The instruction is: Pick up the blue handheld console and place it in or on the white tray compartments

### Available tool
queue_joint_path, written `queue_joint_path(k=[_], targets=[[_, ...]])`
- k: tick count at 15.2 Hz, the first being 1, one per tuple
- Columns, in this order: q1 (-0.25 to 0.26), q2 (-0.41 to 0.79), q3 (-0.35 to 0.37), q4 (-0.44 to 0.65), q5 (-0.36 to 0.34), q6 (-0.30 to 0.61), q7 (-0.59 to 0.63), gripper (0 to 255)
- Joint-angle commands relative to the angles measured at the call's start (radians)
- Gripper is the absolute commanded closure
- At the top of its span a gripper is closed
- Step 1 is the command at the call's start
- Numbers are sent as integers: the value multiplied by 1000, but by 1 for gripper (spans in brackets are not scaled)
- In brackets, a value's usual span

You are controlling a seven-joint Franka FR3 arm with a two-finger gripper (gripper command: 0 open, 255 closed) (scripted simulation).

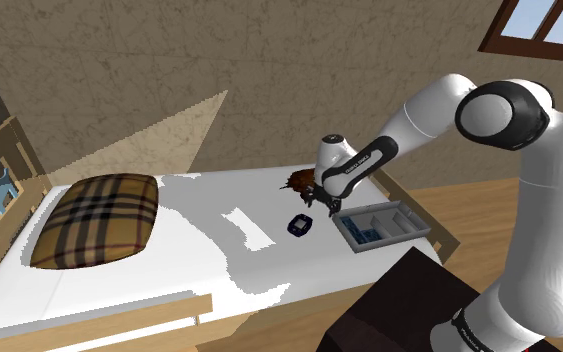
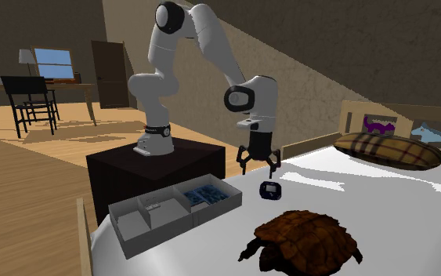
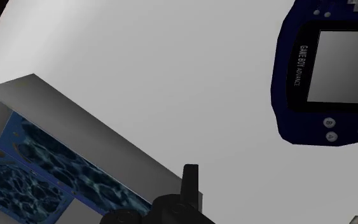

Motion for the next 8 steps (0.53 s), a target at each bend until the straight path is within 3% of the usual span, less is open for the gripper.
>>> queue_joint_path(k=[1, 8], targets=[[2, 25, -7, 6, -7, 21, 7, 0], [4, 57, -14, 13, -16, 45, 13, 0]])
